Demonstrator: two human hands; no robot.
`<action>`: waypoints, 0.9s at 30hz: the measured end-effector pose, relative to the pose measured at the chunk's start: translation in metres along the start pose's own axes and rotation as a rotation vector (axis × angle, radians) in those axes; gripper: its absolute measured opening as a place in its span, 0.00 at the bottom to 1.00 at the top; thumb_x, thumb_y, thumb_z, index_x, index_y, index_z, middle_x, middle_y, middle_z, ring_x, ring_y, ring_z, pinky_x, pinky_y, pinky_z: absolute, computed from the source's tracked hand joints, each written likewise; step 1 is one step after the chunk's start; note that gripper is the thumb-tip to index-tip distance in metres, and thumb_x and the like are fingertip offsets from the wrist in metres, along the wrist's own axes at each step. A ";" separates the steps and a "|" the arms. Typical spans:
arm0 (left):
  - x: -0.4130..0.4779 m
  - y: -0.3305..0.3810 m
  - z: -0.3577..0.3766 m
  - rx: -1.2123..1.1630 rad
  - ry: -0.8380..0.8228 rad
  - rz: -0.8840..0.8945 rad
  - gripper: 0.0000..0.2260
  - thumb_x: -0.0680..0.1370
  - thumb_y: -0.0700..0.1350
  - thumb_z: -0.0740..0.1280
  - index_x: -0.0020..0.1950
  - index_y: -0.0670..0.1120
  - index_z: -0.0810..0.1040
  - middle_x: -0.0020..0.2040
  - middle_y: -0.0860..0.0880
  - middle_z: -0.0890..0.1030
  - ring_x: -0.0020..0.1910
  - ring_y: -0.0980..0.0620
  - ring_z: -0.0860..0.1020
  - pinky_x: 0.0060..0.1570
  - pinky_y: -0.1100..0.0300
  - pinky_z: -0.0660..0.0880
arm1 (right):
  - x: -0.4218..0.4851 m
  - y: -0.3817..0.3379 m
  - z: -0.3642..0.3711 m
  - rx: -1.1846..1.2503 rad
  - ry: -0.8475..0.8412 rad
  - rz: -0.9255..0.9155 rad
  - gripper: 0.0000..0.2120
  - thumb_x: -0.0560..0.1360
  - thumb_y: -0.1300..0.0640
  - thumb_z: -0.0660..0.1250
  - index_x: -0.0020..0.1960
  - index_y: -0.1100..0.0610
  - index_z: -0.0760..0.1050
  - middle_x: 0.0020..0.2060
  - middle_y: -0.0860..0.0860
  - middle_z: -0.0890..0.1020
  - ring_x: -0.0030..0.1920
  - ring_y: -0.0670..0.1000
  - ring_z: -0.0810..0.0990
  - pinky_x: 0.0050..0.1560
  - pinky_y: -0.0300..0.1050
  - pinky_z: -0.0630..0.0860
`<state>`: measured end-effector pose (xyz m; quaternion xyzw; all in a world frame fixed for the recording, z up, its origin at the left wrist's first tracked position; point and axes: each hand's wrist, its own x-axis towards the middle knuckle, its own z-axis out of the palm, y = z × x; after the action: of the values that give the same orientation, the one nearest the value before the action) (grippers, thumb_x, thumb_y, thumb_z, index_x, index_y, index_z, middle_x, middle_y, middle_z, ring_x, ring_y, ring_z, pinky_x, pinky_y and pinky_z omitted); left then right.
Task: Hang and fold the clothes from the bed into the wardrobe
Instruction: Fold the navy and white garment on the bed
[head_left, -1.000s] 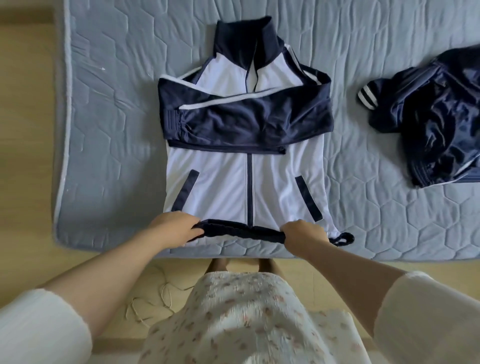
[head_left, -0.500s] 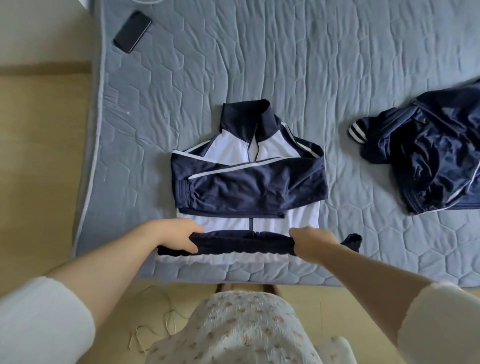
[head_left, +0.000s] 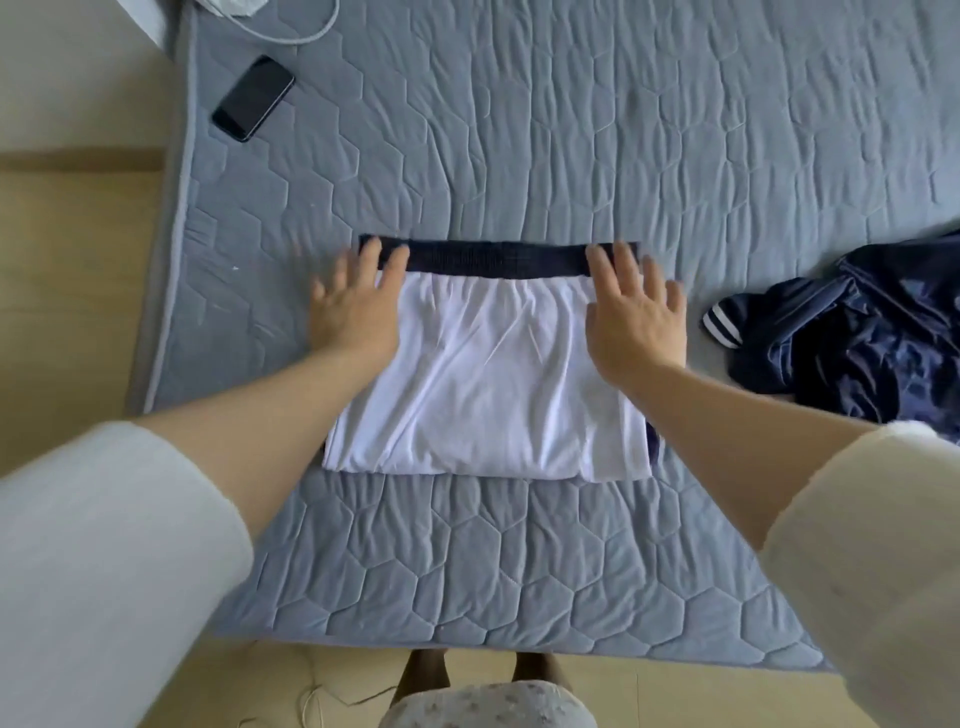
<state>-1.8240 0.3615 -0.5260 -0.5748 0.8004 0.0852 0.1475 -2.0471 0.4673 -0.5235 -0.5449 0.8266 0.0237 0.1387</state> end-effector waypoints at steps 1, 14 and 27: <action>-0.005 0.001 0.011 0.001 -0.051 0.002 0.32 0.76 0.34 0.56 0.76 0.53 0.49 0.77 0.50 0.47 0.75 0.45 0.50 0.70 0.47 0.54 | -0.004 -0.001 0.008 0.010 -0.050 -0.006 0.27 0.80 0.58 0.51 0.76 0.48 0.45 0.77 0.50 0.48 0.76 0.56 0.47 0.73 0.55 0.48; -0.043 -0.033 0.147 -0.388 -0.220 -0.413 0.22 0.78 0.40 0.61 0.72 0.44 0.62 0.72 0.43 0.60 0.67 0.40 0.64 0.61 0.49 0.65 | -0.056 -0.001 0.130 0.286 -0.490 0.353 0.25 0.77 0.58 0.55 0.73 0.52 0.55 0.73 0.51 0.57 0.70 0.56 0.60 0.67 0.53 0.59; -0.018 -0.082 0.190 -0.523 -0.213 -0.775 0.14 0.75 0.45 0.63 0.60 0.44 0.71 0.59 0.39 0.74 0.57 0.37 0.73 0.57 0.46 0.72 | -0.070 -0.031 0.179 0.554 -0.568 0.667 0.13 0.77 0.57 0.56 0.56 0.64 0.70 0.54 0.59 0.75 0.55 0.60 0.73 0.51 0.47 0.69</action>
<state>-1.7150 0.4091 -0.6963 -0.8369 0.4592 0.2806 0.1001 -1.9574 0.5514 -0.6738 -0.1665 0.8604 -0.0063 0.4816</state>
